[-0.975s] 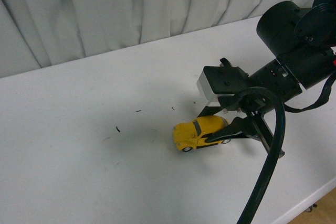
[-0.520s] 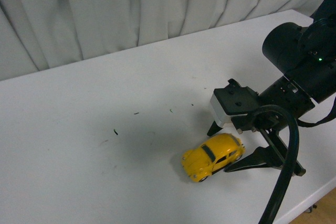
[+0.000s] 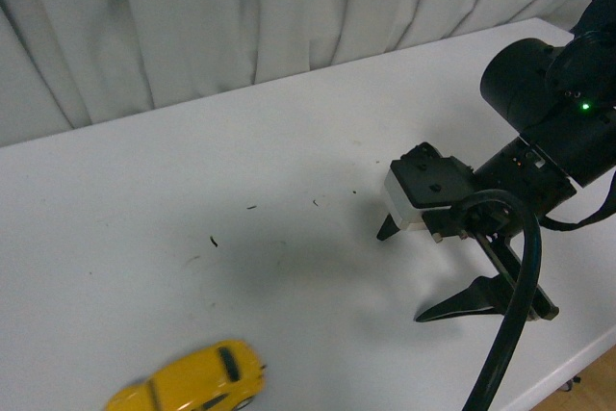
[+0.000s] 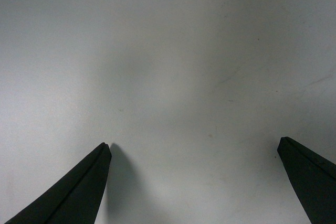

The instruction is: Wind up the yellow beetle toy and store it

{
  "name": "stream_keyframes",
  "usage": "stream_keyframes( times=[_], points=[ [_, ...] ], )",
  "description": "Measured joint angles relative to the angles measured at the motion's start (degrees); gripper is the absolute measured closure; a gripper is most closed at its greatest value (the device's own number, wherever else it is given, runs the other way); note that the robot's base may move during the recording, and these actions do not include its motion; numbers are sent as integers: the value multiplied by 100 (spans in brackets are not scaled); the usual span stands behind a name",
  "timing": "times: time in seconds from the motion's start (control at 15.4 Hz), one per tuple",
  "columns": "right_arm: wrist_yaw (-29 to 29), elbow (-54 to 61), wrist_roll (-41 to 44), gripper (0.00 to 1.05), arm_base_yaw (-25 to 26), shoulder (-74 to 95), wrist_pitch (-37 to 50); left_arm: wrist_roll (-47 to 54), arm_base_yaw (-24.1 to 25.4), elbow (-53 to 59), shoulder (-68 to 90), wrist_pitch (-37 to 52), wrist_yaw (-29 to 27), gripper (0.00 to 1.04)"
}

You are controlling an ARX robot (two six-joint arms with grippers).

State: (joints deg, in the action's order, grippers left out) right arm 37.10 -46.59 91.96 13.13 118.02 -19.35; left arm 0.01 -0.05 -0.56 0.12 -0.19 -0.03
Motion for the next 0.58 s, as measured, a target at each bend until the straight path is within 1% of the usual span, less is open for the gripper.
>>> stream_keyframes(
  times=[0.32,0.45,0.58],
  points=[
    [2,-7,39,7,-50,-22,-33,0,0,0,0,-2,2,7],
    [-46,-17,264,7,-162,-81,-208,0,0,0,0,0,2,7],
    [-114,17,374,7,-223,-166,-173,0,0,0,0,0,0,7]
  ],
)
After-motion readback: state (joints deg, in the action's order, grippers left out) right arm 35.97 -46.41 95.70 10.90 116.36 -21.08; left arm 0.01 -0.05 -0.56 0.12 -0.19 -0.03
